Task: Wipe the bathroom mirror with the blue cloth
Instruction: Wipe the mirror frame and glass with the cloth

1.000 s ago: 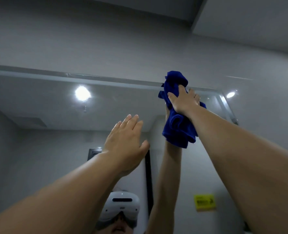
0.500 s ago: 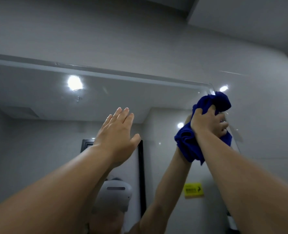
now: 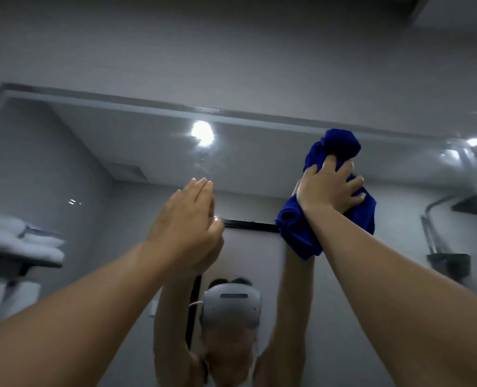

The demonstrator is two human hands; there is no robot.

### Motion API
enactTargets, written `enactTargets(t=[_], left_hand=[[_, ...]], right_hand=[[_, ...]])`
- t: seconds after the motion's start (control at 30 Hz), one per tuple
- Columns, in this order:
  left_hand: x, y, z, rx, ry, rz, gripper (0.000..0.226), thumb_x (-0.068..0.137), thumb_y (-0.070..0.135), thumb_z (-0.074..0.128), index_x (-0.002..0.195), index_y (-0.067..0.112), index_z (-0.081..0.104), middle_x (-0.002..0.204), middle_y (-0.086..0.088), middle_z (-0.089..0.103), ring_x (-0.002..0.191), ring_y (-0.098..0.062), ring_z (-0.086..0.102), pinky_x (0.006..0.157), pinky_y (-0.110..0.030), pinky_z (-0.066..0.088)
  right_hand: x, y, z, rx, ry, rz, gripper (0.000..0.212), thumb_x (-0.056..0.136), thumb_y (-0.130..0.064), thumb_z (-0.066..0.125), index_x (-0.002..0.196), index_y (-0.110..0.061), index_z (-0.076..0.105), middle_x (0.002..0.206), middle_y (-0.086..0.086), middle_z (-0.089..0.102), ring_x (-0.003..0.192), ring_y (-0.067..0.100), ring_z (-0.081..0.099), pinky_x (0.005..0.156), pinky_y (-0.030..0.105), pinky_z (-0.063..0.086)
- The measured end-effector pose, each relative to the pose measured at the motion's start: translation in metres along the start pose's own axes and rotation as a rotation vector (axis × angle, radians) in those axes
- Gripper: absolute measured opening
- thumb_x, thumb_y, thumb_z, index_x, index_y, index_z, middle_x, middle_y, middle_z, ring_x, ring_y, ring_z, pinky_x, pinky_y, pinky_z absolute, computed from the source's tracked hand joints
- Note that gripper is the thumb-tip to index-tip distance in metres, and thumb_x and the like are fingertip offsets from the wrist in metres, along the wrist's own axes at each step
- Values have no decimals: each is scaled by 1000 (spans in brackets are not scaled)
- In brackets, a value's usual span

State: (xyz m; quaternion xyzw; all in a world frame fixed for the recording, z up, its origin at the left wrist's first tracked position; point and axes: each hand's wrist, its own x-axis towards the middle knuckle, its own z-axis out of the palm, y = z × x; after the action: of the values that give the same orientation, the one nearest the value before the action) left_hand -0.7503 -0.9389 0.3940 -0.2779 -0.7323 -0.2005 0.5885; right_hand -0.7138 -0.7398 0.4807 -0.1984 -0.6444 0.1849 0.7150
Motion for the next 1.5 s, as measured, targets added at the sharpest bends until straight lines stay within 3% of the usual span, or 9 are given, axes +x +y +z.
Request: enactTargets(t=[0.37, 0.5, 0.87, 1.37, 1.5], left_hand=[[-50, -152, -53, 56, -29, -53, 67, 89, 39, 28, 148, 16, 9, 158, 0, 8, 145, -13, 1, 115, -28, 3], [-72, -212, -76, 63, -52, -71, 64, 94, 32, 36, 149, 17, 7, 158, 1, 5, 145, -12, -1, 115, -28, 3], [-103, -378, -142, 73, -72, -135, 62, 96, 33, 33, 149, 17, 5, 158, 3, 3, 144, -10, -2, 114, -25, 2], [-121, -394, -125, -108, -115, -34, 66, 96, 36, 33, 148, 19, -3, 158, 5, -6, 143, -7, -8, 108, -20, -6], [-131, -399, -126, -118, -111, -100, 66, 96, 35, 34, 149, 18, -1, 158, 3, -5, 143, -7, -8, 114, -24, -2]], right_hand=[[-108, -155, 53, -13, -56, -224, 41, 98, -35, 34, 137, -24, 35, 152, 7, 23, 139, 35, 15, 110, 60, 10], [-157, -223, 78, 6, -85, -311, 40, 97, -33, 34, 136, -24, 36, 152, 6, 22, 140, 35, 14, 110, 60, 8], [-227, -364, 122, -9, -119, -438, 37, 95, -32, 35, 131, -25, 38, 147, 4, 29, 134, 33, 23, 108, 59, 13], [-268, -445, 146, 12, -177, -803, 38, 94, -43, 37, 127, -26, 44, 142, 3, 36, 134, 30, 23, 107, 57, 13], [-284, -434, 146, 10, -200, -1046, 38, 96, -44, 37, 129, -29, 46, 143, -1, 38, 132, 27, 28, 109, 54, 16]])
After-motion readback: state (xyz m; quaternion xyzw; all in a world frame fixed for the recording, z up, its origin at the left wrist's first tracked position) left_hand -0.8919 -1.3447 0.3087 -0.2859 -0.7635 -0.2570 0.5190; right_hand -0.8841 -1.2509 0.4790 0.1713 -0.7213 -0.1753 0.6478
